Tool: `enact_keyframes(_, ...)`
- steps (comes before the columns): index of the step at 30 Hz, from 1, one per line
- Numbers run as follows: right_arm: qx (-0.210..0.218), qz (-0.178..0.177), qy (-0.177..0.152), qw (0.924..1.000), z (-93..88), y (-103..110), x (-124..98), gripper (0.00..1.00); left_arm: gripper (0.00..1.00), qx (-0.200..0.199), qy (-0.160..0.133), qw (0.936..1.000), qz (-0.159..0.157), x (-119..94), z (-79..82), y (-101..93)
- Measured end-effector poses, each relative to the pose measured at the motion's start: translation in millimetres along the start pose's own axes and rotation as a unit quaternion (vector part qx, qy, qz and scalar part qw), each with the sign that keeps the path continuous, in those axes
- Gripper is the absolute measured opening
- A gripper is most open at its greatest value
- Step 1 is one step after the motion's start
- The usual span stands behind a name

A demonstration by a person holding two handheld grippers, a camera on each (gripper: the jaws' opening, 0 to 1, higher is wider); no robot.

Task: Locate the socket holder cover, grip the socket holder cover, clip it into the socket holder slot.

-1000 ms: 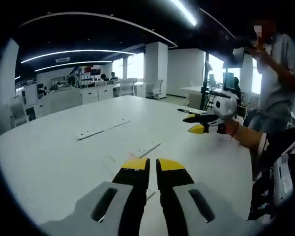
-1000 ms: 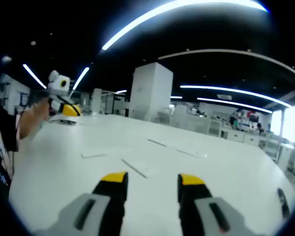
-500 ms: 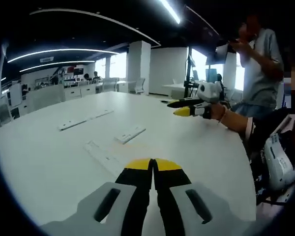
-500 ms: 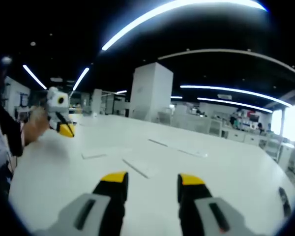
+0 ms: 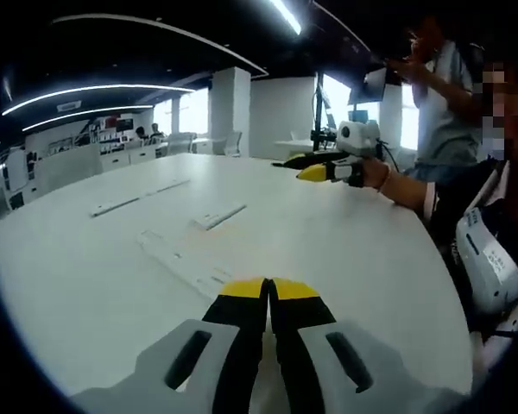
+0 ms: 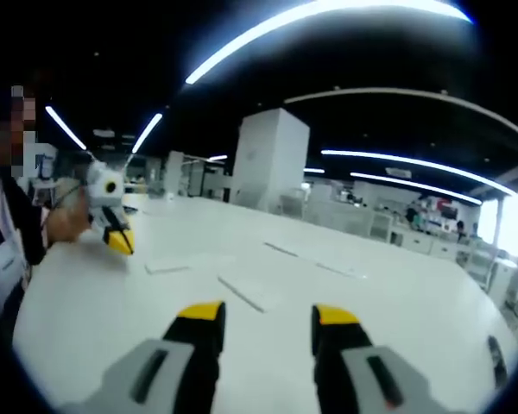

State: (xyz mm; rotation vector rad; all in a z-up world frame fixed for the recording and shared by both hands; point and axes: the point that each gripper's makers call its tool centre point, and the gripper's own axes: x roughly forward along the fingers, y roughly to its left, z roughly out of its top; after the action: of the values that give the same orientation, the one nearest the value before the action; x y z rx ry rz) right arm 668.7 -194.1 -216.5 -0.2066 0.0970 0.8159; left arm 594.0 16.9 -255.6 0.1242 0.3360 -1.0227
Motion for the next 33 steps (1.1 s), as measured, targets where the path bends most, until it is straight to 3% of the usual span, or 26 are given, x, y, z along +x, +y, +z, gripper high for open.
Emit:
enact_keyframes(6,-0.006,-0.005,-0.004,1.0000,3.0,1.8,-2.8,0.41,0.03,-0.019,0.006,0.9998,-0.005,-0.1,-7.1,-3.5)
enact_keyframes(16,-0.013,-0.007,0.002,0.9999,-1.1,0.1,-2.2,0.41,0.03,-0.015,0.019,0.9995,0.020,2.6,-17.2,7.7)
enact_keyframes(33,-0.013,-0.013,-0.004,0.9998,1.4,-11.5,-2.6,0.41,0.03,-0.030,0.024,0.9986,0.037,14.0,-21.3,19.5)
